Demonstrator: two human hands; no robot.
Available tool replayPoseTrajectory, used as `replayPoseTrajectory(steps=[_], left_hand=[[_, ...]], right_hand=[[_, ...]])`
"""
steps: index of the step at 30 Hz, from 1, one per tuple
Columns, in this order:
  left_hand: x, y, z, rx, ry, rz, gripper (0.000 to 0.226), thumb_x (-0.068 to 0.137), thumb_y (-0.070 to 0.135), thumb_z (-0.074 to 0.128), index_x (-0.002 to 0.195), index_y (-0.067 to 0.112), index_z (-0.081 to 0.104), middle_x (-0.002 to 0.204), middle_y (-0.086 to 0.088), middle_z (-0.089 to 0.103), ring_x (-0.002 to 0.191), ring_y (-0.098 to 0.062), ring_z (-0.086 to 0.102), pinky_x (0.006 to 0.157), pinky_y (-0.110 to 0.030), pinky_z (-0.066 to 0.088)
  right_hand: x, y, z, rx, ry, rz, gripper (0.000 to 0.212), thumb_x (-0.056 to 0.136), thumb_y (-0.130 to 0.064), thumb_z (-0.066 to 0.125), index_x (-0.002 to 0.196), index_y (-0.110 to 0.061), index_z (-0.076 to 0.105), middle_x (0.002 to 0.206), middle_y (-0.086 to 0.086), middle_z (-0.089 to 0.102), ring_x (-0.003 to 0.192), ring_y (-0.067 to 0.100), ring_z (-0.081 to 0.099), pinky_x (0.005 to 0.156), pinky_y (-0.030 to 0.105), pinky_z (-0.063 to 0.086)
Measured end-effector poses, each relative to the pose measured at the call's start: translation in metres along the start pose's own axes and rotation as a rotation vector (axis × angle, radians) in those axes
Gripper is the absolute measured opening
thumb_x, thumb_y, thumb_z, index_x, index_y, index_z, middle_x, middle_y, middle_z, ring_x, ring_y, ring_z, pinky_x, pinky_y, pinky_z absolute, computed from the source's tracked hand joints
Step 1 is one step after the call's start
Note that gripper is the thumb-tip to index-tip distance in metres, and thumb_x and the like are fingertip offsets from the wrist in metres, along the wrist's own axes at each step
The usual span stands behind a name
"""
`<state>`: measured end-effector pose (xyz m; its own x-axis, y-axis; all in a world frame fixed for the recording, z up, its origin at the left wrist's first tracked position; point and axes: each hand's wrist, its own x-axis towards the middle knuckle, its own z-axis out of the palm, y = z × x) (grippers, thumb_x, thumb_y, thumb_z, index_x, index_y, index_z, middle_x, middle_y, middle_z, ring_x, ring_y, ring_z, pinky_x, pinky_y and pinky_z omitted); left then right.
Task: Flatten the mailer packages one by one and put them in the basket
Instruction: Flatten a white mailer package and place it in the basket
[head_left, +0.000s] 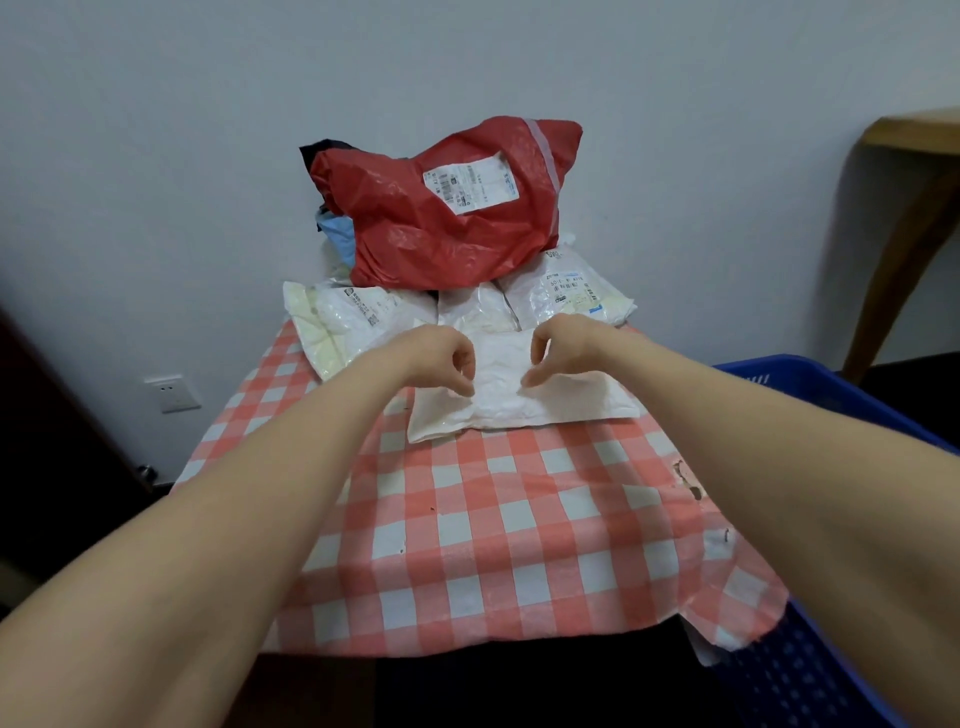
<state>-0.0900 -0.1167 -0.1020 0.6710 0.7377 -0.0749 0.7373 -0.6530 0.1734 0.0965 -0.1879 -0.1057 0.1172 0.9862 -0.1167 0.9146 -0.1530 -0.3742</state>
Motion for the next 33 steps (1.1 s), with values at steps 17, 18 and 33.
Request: replayPoseTrajectory(steps=[17, 18, 33], left_hand=[[0.003, 0.008, 0.031, 0.295, -0.117, 0.056, 0.021, 0.074, 0.022, 0.071, 0.083, 0.032, 0.055, 0.088, 0.01, 0.06, 0.089, -0.016, 0.06, 0.079, -0.029, 0.049], [0.004, 0.008, 0.03, 0.292, -0.117, 0.052, 0.021, 0.074, 0.02, 0.071, 0.083, 0.032, 0.056, 0.088, 0.01, 0.06, 0.089, -0.017, 0.061, 0.079, -0.029, 0.05], [0.012, 0.001, 0.012, 0.083, -0.041, -0.043, 0.052, 0.072, 0.034, 0.079, 0.118, 0.023, 0.057, 0.108, 0.004, 0.058, 0.091, -0.015, 0.056, 0.08, -0.029, 0.049]], right_hand=[[0.002, -0.001, 0.027, -0.348, -0.127, -0.028, 0.023, 0.075, -0.022, 0.076, 0.085, -0.024, 0.057, 0.09, -0.004, 0.055, 0.084, 0.018, 0.052, 0.067, 0.024, 0.04], [0.003, -0.001, 0.028, -0.344, -0.127, -0.033, 0.021, 0.075, -0.021, 0.076, 0.08, -0.025, 0.056, 0.086, -0.004, 0.054, 0.083, 0.018, 0.052, 0.063, 0.023, 0.04], [0.022, 0.003, 0.013, -0.039, -0.181, 0.031, 0.049, 0.074, -0.024, 0.081, 0.117, -0.015, 0.061, 0.107, 0.004, 0.06, 0.085, 0.019, 0.056, 0.073, 0.03, 0.053]])
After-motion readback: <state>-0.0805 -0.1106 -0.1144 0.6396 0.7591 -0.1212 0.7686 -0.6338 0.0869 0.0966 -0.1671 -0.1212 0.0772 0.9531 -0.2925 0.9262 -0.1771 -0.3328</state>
